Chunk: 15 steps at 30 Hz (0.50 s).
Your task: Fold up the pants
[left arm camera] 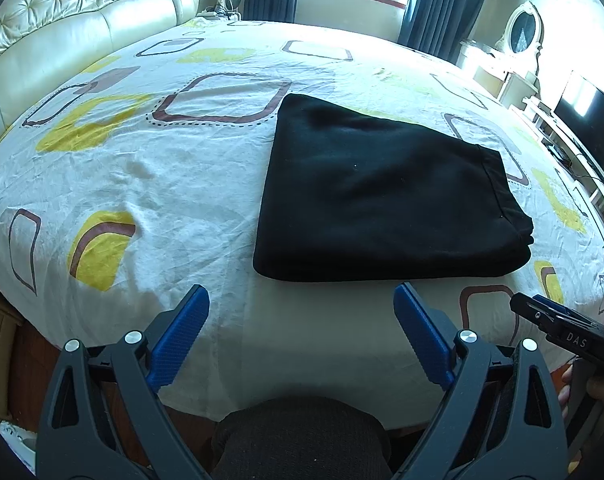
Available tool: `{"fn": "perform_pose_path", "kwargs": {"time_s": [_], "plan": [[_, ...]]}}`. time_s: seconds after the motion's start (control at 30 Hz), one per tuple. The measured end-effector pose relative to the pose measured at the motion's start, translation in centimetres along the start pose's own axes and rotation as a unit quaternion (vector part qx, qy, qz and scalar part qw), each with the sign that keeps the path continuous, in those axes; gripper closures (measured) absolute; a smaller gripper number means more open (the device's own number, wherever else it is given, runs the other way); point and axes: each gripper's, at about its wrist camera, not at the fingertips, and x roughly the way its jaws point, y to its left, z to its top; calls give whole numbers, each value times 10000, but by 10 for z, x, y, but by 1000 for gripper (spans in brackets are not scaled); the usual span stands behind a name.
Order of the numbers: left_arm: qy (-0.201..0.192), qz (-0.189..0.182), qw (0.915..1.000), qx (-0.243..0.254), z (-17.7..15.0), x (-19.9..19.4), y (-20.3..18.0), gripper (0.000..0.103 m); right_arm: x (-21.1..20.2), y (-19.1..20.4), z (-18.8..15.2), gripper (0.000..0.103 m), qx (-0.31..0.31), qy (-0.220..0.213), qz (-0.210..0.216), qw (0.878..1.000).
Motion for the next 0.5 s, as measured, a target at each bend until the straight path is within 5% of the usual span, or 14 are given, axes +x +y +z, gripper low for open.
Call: {"fn": "perform_pose_path", "kwargs": {"time_s": [0.5], "plan": [[12,-13,10000,32,-2,1,-4,10,2,1,-1,25,6,53,10,10000]]}}
